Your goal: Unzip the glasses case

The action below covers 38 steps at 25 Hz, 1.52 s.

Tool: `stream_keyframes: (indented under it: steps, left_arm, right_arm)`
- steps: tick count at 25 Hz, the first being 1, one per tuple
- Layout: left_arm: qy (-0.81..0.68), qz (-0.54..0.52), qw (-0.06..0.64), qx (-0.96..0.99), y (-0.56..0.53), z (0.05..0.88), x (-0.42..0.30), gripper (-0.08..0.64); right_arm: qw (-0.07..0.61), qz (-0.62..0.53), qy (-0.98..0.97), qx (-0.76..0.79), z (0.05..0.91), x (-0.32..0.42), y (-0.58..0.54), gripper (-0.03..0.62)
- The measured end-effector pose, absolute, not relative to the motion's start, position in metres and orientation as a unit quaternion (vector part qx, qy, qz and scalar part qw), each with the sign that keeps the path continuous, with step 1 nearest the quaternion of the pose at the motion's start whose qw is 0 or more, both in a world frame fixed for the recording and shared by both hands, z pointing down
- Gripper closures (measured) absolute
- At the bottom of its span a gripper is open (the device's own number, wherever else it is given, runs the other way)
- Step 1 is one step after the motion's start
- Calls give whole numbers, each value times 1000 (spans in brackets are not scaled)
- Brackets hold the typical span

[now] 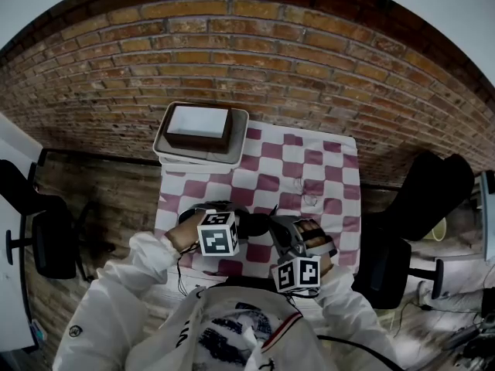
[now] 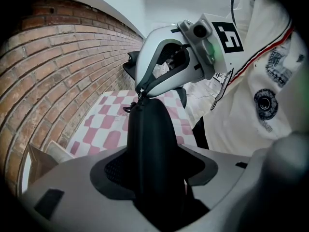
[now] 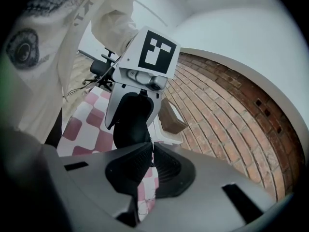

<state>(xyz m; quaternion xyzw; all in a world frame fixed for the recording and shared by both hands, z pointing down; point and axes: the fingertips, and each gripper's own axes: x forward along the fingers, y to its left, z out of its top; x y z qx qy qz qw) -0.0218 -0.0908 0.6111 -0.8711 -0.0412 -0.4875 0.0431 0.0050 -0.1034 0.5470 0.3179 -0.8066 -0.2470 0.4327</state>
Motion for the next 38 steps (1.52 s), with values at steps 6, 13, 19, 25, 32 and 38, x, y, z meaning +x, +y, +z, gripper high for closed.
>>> stream_keyframes:
  steps: [6, 13, 19, 25, 32, 38]
  left_arm:
    - [-29, -476, 34, -878, -93, 610, -19, 278]
    - [2, -464, 5, -886, -99, 612, -13, 278]
    - [59, -393, -52, -916, -108, 595, 9, 278]
    - [146, -321, -47, -935, -128, 567, 22, 276]
    - [215, -244, -89, -942, -132, 534, 34, 276]
    - [285, -169, -96, -938, -134, 503, 33, 276]
  right_arm:
    - [417, -218, -822, 320, 543, 8, -105, 574]
    - [392, -187, -832, 345, 538, 30, -108, 574]
    - [328, -72, -856, 394, 532, 61, -115, 574]
    - [268, -1, -853, 447, 518, 103, -131, 574]
    - [162, 53, -842, 512, 484, 134, -132, 575]
    - [78, 67, -822, 559, 457, 160, -127, 580]
